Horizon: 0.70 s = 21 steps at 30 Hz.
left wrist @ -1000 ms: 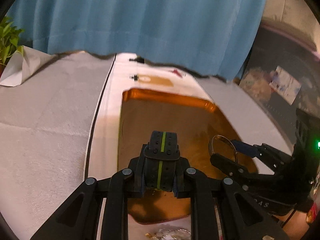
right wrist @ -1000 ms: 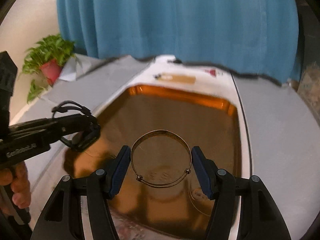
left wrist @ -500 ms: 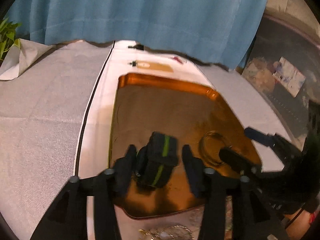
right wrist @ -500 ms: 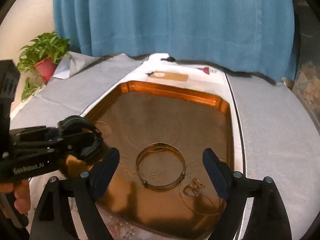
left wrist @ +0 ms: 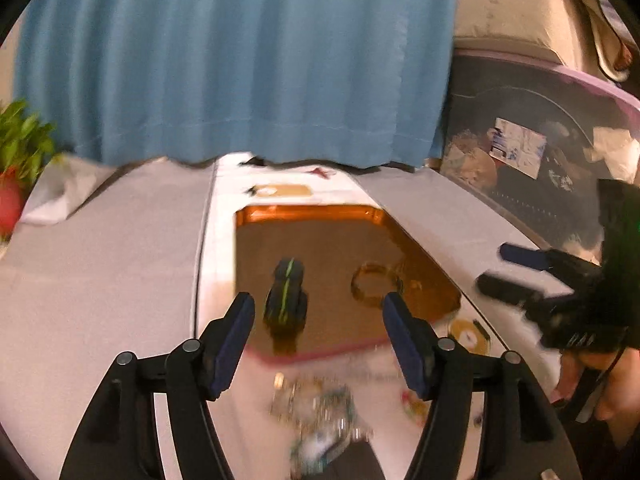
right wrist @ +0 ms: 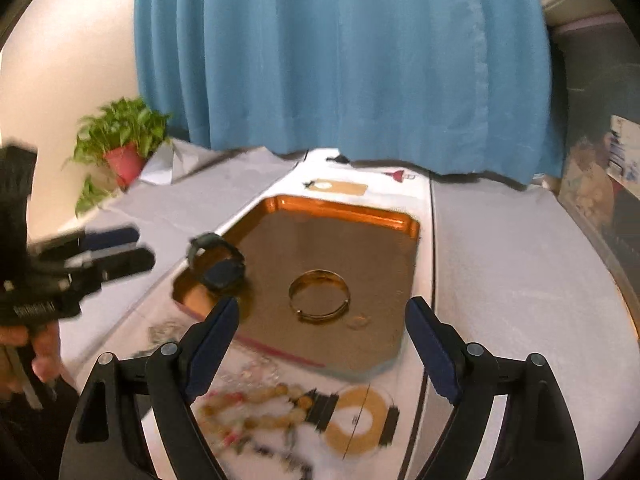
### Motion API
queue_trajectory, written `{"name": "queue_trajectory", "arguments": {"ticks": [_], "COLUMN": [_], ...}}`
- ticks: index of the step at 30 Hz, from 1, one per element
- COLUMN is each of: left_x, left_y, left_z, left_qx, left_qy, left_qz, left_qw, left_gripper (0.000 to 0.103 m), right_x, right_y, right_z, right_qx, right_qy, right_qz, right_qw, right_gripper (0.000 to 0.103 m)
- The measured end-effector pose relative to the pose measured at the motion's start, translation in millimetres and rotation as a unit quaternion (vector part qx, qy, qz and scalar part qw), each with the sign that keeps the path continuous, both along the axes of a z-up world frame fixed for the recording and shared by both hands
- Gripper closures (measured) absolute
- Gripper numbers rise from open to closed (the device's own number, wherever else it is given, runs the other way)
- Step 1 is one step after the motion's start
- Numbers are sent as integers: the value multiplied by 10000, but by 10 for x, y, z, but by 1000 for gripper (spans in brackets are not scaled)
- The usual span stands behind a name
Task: Organize jewelry
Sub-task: 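Lower the watch into the copper tray and open the left tool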
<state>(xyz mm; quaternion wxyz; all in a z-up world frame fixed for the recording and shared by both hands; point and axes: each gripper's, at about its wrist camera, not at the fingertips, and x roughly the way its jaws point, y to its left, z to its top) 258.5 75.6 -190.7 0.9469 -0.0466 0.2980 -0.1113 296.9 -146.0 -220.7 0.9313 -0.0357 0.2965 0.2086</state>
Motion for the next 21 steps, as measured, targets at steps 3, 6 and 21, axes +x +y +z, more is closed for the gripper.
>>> {"name": "queue_trajectory", "arguments": {"ticks": [3,6,21], "left_x": [-263,-536,-496], "left_y": [174,264,0], "left_z": [-48,-155,-572], "left_qx": [-382,-386,-74], "left_qy": [134,286,832], "left_qz": [155,232,-349], "left_qw": [9991,9986,9959], "left_gripper": [40,41,62], "right_x": [-228,-497,-781], "right_y": [-62,-109,-132], "right_z": [117,185,-556], "right_qx": [236,506,432], "right_qy": [-32,65,1033], "right_qz": [-19,184,752], "right_qw": [9997,9985,9909], "right_gripper": [18,25,65]}}
